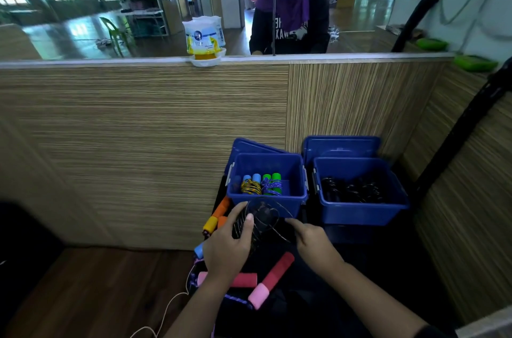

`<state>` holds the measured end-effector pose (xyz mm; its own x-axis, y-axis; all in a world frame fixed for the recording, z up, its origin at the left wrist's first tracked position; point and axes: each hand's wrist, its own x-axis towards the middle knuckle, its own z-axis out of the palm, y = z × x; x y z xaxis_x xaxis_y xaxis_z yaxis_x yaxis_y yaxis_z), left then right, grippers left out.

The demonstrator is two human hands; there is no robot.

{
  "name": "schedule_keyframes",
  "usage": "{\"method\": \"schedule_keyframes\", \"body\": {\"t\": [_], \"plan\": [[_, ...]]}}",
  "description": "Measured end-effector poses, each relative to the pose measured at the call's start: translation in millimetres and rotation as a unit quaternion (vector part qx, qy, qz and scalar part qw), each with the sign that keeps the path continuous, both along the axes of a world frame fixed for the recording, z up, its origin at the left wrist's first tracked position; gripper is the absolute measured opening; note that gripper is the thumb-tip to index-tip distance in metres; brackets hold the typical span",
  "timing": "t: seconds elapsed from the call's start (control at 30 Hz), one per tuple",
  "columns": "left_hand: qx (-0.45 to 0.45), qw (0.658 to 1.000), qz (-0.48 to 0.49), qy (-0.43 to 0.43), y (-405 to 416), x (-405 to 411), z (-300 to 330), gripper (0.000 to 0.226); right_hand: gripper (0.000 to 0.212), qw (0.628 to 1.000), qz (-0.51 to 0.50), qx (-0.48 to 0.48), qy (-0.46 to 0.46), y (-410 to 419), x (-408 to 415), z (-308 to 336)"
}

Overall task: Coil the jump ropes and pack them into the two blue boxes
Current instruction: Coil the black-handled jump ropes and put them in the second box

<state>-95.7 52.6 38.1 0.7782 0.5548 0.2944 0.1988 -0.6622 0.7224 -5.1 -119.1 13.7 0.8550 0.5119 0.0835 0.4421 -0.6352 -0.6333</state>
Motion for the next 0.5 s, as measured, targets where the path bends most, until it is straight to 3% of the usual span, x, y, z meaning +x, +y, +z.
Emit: {"method": "schedule_keyframes", "body": {"t": [0.1,0.3,0.5], "plan": [[-0.003,1.000,0.008,-0.016,-1,2,-3,0.050,0.034,1.000,0.009,0.013,0.008,4,-8,0],[0.010,1.000,0.001,0.017,0,3,-7,0.033,0.052,0.998,0.014,-0.050,0.026,5,-5,-8],[-0.016,0.998,0.038,0.044,-1,9,-8,0.029,0.035,0.991,0.100,-0.088,0.022,8,-16,-6]]}}
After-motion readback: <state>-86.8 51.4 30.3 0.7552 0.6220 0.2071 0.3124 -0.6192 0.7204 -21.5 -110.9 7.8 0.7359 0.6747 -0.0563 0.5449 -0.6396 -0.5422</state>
